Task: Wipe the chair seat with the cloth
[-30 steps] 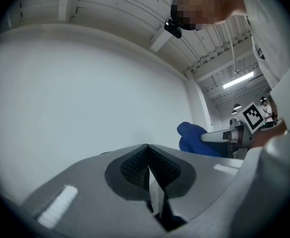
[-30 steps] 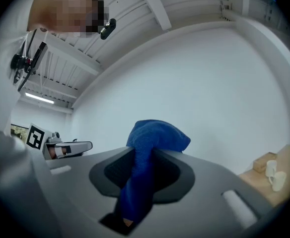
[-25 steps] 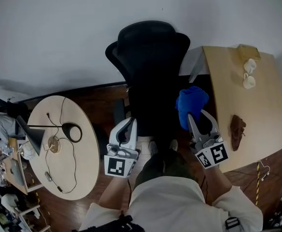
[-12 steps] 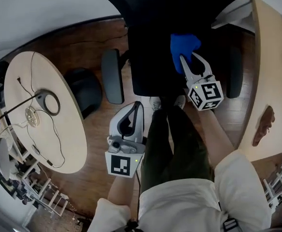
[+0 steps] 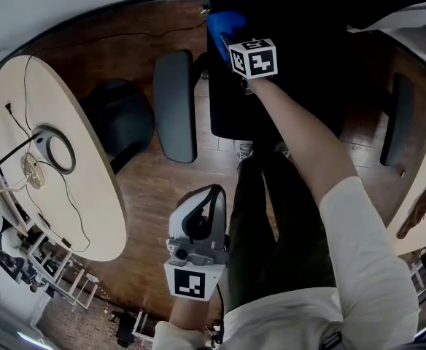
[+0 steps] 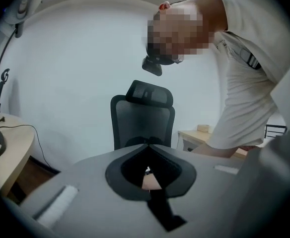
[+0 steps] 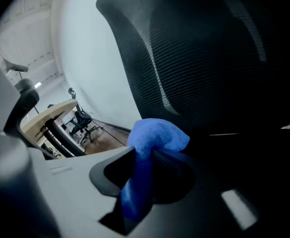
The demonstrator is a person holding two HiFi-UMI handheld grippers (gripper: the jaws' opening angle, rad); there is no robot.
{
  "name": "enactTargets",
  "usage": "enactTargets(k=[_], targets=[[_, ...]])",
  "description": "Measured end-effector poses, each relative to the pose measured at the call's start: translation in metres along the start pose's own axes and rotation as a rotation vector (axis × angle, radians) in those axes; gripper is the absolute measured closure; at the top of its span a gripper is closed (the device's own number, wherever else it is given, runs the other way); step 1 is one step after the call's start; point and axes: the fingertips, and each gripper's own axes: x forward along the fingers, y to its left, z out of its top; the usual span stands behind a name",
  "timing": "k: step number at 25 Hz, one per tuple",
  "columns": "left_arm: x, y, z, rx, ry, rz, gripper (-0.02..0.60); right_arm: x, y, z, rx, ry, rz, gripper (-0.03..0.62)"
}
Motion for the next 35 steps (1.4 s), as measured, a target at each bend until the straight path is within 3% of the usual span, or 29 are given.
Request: enactTargets(k=[3, 7, 13, 17, 24, 26, 28, 31, 35], targets=[[-0.009, 0.000, -0.007, 0.005, 0.014, 0.009, 0.563, 0.016, -0.008, -0.010, -0.032, 0.063, -0.013, 0.496], [-0.012, -0.007, -0.010, 0.001, 0.023, -0.013, 0.563, 0.001, -0.055, -0.009, 0.015, 0.068, -0.060, 0.497], [0.012, -0.025, -0.007, -0.004, 0.013, -0.060, 0.563, -0.070, -0.181, -0.020, 0.062, 0.092, -0.267, 0.497], [0.044, -0.041, 0.005, -0.009, -0.019, -0.111, 0.563, -0.123, -0.246, -0.025, 0.111, 0.076, -0.361, 0.499], [0.070, -0.069, 0.007, -0.009, -0.031, -0.173, 0.563, -0.171, -0.290, -0.037, 0.165, 0.071, -0.422, 0.499], [0.070, -0.070, 0.004, -0.013, -0.026, -0.177, 0.563, -0.172, -0.283, -0.030, 0.184, 0.045, -0.394, 0.500], [0.067, -0.068, 0.003, -0.022, -0.021, -0.181, 0.563, -0.168, -0.244, -0.010, 0.195, -0.038, -0.291, 0.499], [0.064, -0.057, 0.004, -0.038, -0.018, -0.170, 0.563, -0.149, -0.139, 0.010, 0.135, -0.109, -0.104, 0.499], [0.059, -0.036, 0.012, -0.039, -0.031, -0.106, 0.563, -0.083, -0.013, -0.010, 0.129, -0.049, 0.069, 0.499]])
